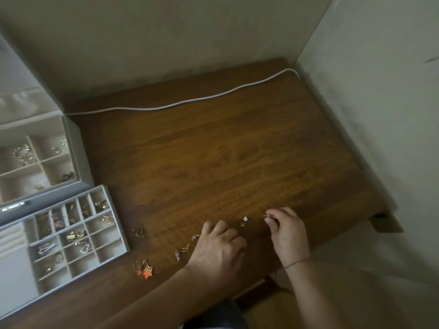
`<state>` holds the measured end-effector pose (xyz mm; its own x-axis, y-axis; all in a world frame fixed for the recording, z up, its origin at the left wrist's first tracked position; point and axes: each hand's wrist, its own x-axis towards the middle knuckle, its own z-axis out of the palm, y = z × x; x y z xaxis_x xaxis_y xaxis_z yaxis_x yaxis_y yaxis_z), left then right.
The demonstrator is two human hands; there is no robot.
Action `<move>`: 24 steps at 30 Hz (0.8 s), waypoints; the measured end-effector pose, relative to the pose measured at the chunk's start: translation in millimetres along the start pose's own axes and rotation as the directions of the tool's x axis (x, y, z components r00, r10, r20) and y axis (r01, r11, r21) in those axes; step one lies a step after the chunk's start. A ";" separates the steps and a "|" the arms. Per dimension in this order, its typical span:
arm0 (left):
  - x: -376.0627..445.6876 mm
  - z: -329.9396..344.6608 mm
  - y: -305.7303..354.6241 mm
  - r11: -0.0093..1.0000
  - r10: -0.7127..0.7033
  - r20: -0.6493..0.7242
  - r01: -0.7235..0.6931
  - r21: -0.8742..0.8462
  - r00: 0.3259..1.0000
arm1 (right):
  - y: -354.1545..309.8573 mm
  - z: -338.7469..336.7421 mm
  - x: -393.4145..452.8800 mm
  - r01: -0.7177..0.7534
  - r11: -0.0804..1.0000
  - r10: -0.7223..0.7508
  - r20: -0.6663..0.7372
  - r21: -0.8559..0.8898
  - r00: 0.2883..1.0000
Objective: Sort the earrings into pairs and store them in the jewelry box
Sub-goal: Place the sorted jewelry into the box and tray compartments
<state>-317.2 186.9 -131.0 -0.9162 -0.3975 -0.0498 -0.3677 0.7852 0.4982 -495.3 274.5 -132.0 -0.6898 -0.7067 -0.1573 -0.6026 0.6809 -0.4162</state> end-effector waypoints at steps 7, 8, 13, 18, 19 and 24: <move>-11.7 -5.8 -3.6 0.996 0.088 0.017 -0.087 -0.019 0.996 | 3.1 2.2 -2.5 0.093 0.993 -0.096 -0.034 -0.077 0.995; -13.6 -5.7 -5.0 0.996 0.089 0.018 -0.089 -0.022 0.996 | 2.7 2.7 -2.7 0.100 0.992 -0.103 -0.034 -0.082 0.994; -25.8 -8.5 -13.9 0.995 0.099 -0.016 -0.099 -0.022 0.995 | -8.3 2.0 -4.4 0.089 0.991 -0.091 -0.020 -0.099 0.996; -52.9 -23.0 -38.2 0.996 0.091 -0.074 -0.091 0.009 0.993 | -33.5 9.3 7.2 0.106 0.990 -0.106 0.011 -0.093 0.994; -60.5 -29.0 -45.8 0.997 0.072 -0.103 -0.071 0.011 0.992 | -37.2 9.7 9.5 0.099 0.991 -0.098 0.019 -0.086 0.995; -97.2 -65.8 -102.7 0.979 -0.186 -0.349 0.202 0.011 0.919 | -48.2 0.9 9.5 0.081 0.995 -0.082 -0.013 -0.051 0.997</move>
<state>-179.9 113.7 -120.4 -0.7178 -0.6767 0.1639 -0.5469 0.6937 0.4688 -472.4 234.7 -114.3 -0.6435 -0.7573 -0.1113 -0.6760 0.6304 -0.3815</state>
